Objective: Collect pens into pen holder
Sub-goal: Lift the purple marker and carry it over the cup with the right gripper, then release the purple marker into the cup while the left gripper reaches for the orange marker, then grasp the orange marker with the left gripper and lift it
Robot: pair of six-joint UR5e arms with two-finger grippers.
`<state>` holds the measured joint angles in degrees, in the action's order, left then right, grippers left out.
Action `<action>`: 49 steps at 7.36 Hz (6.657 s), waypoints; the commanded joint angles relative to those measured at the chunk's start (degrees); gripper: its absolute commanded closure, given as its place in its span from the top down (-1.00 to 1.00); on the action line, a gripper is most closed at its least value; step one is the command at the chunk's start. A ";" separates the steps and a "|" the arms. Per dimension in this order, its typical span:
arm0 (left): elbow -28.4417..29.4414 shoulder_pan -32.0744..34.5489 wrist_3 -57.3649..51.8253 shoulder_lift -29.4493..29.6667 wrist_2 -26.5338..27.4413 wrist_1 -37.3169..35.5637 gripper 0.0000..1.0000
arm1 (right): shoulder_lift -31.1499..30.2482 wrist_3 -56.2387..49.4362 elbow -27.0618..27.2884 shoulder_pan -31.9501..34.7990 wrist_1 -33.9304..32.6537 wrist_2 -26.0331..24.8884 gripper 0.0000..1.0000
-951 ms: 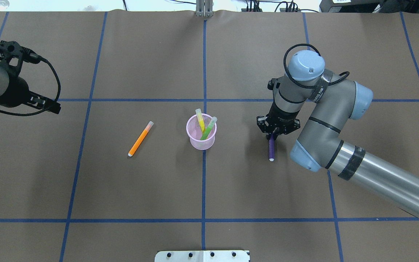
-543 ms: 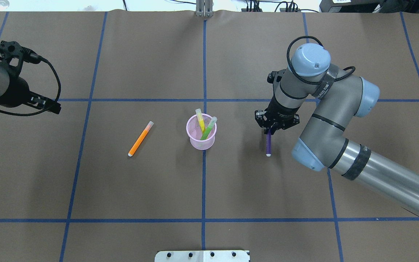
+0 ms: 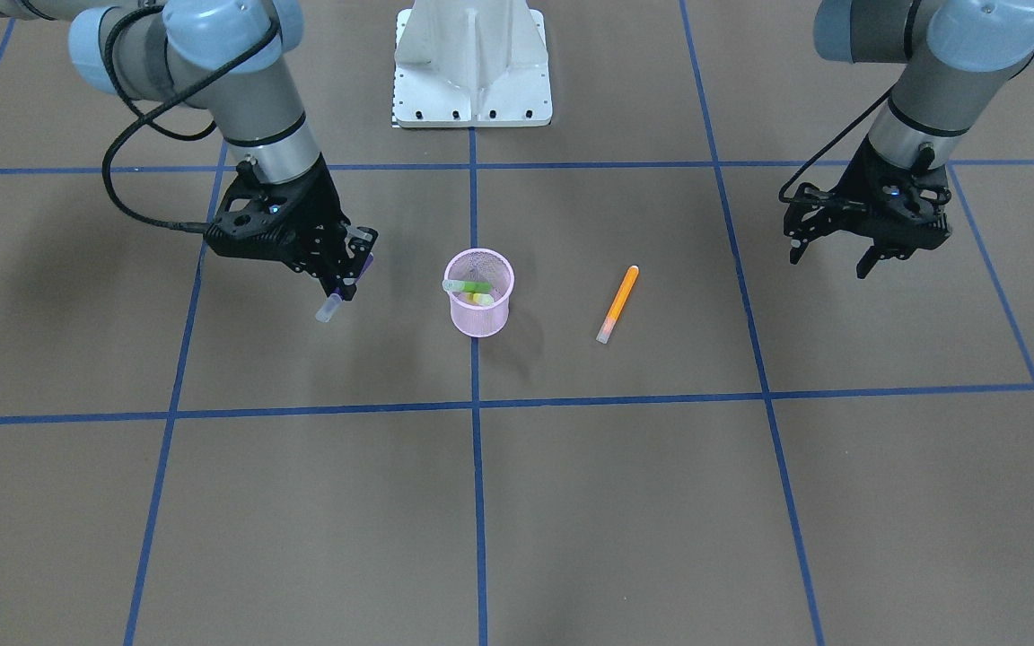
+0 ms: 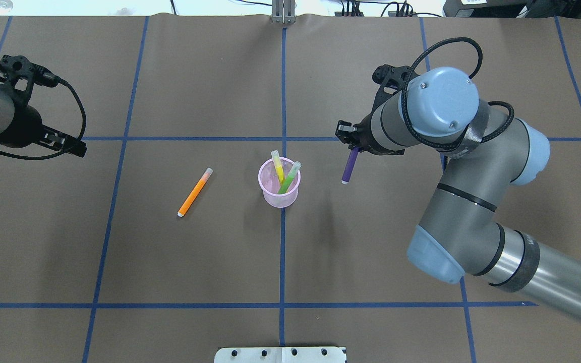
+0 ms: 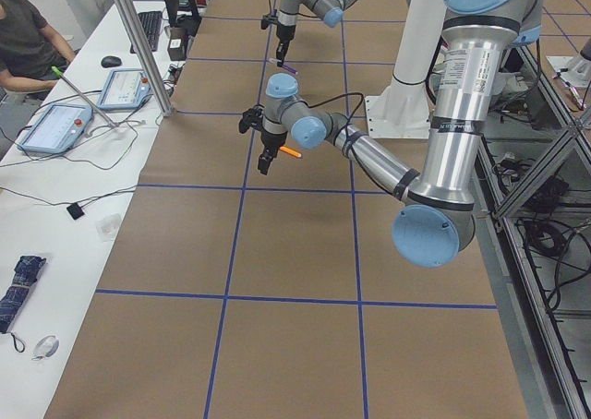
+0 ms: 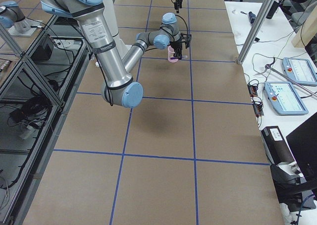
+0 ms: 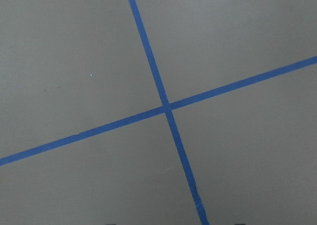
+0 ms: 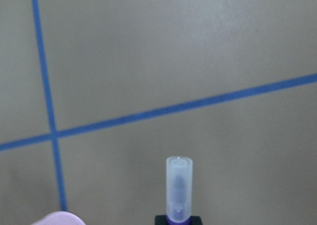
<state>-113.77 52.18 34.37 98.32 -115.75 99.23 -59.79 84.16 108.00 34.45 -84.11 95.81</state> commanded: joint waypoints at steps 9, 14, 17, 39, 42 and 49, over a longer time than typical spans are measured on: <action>1.18 -0.24 -0.44 0.03 0.00 0.18 0.68 | 10.23 5.14 -6.93 -14.67 0.52 -31.56 -0.40; 5.73 -0.68 0.26 9.37 -2.44 -5.40 0.64 | -0.02 -3.51 5.07 -9.87 0.79 -22.13 1.00; 12.69 -4.89 -5.70 21.99 -5.72 -14.85 0.51 | -7.32 -14.76 5.90 3.21 0.70 -1.93 1.00; 35.29 -13.51 -14.33 36.68 -3.79 -20.83 0.23 | -23.09 -64.03 -10.71 37.97 0.52 38.05 1.00; 35.46 -13.86 -13.80 36.59 -3.87 -20.74 0.24 | -23.00 -64.03 -10.80 37.97 0.43 38.05 1.00; 36.08 -14.47 -13.63 36.33 -3.96 -20.48 0.12 | -22.73 -63.85 -10.80 37.97 0.43 38.05 1.00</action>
<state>-77.76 37.86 20.74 134.72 -119.71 78.71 -82.54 20.30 97.21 72.45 -83.67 133.92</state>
